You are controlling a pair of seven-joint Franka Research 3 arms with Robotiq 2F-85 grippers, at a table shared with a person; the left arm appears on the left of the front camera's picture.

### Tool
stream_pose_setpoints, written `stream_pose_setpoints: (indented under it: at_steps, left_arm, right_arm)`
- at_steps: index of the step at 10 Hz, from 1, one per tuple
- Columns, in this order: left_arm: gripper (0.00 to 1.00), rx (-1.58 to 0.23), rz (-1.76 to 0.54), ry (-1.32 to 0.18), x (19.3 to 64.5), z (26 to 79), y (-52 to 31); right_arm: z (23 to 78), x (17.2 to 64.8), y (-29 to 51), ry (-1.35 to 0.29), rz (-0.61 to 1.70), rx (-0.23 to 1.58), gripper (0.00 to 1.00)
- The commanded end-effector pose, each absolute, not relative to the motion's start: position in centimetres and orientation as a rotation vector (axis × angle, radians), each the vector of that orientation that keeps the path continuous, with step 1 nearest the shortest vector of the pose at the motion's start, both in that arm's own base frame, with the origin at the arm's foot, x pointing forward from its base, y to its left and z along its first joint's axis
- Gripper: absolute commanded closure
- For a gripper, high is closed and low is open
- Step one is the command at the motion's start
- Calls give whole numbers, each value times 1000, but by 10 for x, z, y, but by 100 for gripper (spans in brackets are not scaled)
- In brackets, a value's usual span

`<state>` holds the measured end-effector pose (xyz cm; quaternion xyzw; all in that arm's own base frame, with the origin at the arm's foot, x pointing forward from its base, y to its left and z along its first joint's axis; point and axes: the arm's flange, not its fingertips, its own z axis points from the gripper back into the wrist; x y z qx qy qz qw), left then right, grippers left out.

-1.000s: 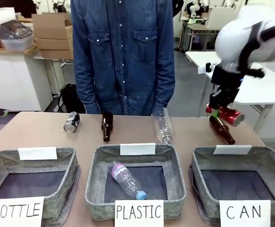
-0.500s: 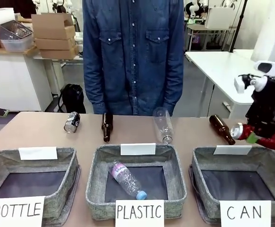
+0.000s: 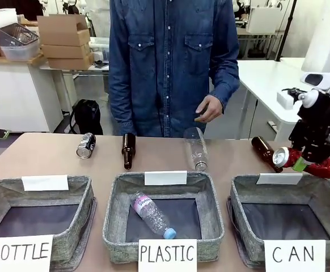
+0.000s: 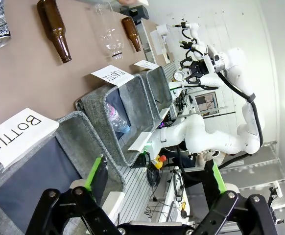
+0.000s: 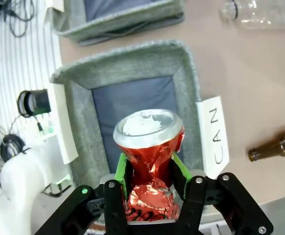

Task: Sort the can waste into the basket.
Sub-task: Pick up the can waste from the table and place it in the right Fabric basket.

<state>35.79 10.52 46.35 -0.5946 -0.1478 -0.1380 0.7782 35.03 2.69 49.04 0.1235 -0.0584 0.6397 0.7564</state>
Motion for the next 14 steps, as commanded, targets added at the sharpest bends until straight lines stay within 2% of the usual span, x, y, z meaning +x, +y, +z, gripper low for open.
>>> stream_pose_setpoints:
  at_steps: [1, 2, 10, 11, 12, 13, 14]
  left_arm:
    - [0, -1290, -327, -325, 356, 464, 106]
    - [0, -1290, -327, -325, 356, 464, 106]
    - [0, -1290, -327, -325, 356, 464, 106]
    - [0, -1290, -327, -325, 356, 464, 106]
    - [0, -1290, -327, -325, 356, 464, 106]
    - [0, -1290, -327, -325, 356, 464, 106]
    - [0, -1290, -327, -325, 356, 464, 106]
  right_arm:
    - [497, 352, 23, -141, 1381, 282, 5]
    - [497, 353, 24, -142, 1369, 280, 0]
    - [493, 374, 23, -160, 1333, 339, 0]
    - [496, 377, 21, -166, 1262, 428, 0]
    - [510, 385, 18, -135, 799, 764, 0]
    - [521, 395, 6, -132, 453, 1047, 0]
    - [523, 403, -10, -202, 249, 1250, 0]
